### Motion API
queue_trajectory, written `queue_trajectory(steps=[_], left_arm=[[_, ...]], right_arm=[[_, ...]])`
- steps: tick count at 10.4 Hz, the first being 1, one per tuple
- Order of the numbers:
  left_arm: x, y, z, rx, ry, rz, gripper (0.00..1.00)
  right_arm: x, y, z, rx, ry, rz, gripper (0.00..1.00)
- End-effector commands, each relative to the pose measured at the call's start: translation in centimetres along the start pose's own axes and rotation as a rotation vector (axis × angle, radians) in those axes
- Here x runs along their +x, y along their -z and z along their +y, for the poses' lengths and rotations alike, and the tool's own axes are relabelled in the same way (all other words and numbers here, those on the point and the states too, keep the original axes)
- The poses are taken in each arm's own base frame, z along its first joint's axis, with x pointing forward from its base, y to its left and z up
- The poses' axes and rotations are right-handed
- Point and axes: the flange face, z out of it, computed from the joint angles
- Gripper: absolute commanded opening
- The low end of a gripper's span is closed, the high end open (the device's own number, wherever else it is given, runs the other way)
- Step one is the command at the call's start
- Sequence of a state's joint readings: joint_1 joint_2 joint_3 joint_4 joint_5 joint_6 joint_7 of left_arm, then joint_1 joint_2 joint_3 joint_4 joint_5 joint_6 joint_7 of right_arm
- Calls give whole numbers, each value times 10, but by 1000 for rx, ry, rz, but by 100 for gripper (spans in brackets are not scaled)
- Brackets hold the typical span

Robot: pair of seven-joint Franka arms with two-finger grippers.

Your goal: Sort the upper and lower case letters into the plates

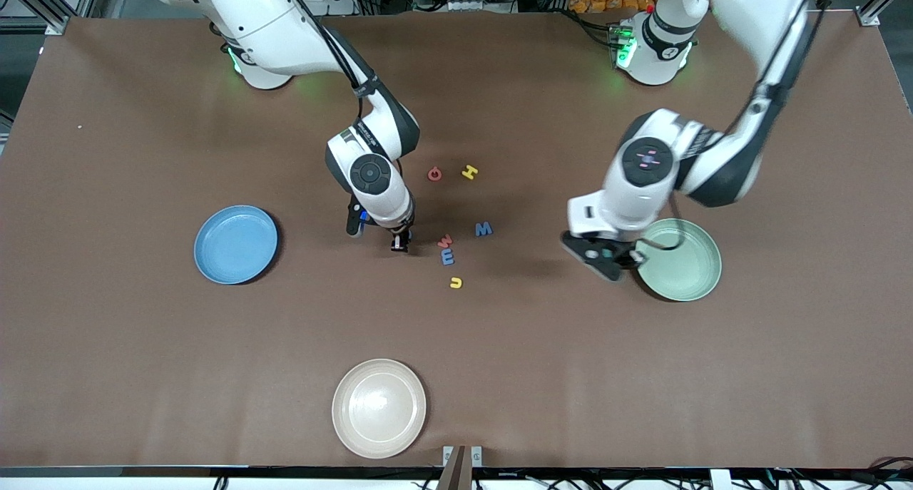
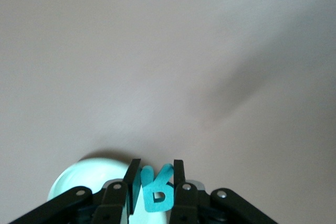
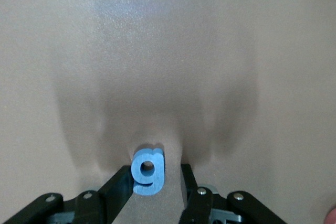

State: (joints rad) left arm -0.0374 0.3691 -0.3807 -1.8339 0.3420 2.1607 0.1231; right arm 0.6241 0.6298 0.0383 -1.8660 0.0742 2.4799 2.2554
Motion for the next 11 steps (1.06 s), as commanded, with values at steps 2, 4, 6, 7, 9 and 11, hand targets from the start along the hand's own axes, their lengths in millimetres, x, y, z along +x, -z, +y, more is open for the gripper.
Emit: queue_trajectory(steps=[2,4,6,7,9,11], left_arm=[[-38,10,-77,-57,190,-63,0],[-66,-4,-108,-59,260,-145,0],[-81,-18,-122,-65,295,-175,0],[-85,-25,-126,-75,312,-186,0],[-96,-55,-136,-106,350,-217,0],[-97,-60,-139,-110,357,-224,51]], right_arm=[[4,-6,10,13,29,39,0],[7,21,2,17,100,34,0],[21,53,-14,32,115,21,0],[32,68,-21,26,138,22,0],[69,91,-41,-12,204,37,0],[114,104,-67,-18,251,22,0]])
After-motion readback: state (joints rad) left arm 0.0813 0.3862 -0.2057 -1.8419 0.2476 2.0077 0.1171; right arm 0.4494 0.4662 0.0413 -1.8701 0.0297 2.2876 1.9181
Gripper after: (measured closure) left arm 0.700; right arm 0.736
